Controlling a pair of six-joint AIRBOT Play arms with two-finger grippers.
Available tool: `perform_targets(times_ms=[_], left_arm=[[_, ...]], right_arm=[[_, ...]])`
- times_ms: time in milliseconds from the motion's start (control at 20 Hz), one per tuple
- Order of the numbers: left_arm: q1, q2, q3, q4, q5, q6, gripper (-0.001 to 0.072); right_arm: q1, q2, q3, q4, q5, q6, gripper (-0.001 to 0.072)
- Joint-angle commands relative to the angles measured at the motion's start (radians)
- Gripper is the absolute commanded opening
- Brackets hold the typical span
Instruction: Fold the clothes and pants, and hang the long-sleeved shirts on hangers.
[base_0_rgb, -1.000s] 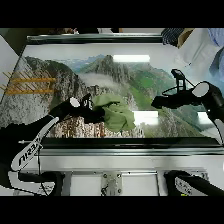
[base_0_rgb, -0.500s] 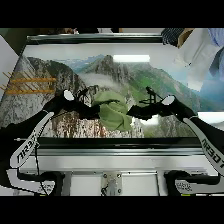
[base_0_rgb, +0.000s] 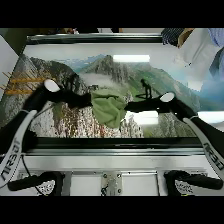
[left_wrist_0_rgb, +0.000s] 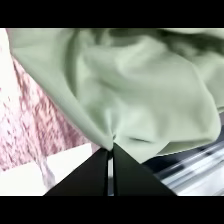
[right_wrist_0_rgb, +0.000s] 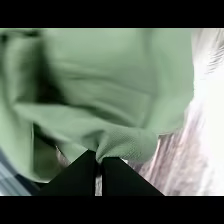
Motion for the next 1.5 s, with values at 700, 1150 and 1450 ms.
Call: perform_targets(times_ms=[700, 1150, 1450], left_arm=[[0.049, 0.353, 0.524, 0.002, -0.014, 0.009, 0.001], [0.287, 0.293, 0.223, 0.036, 0.09, -0.003, 0.001], [0.441, 0.402, 0.04, 0.051, 0.069, 0.018, 0.0199]], right_arm=[[-0.093, 0.561, 0.438, -0.449, 0.174, 0.413, 0.0012], [0.478, 0.138, 0.397, -0.297, -0.146, 0.296, 0.0014], [0.534, -0.025, 0.436, -0.244, -0.329, 0.185, 0.072]])
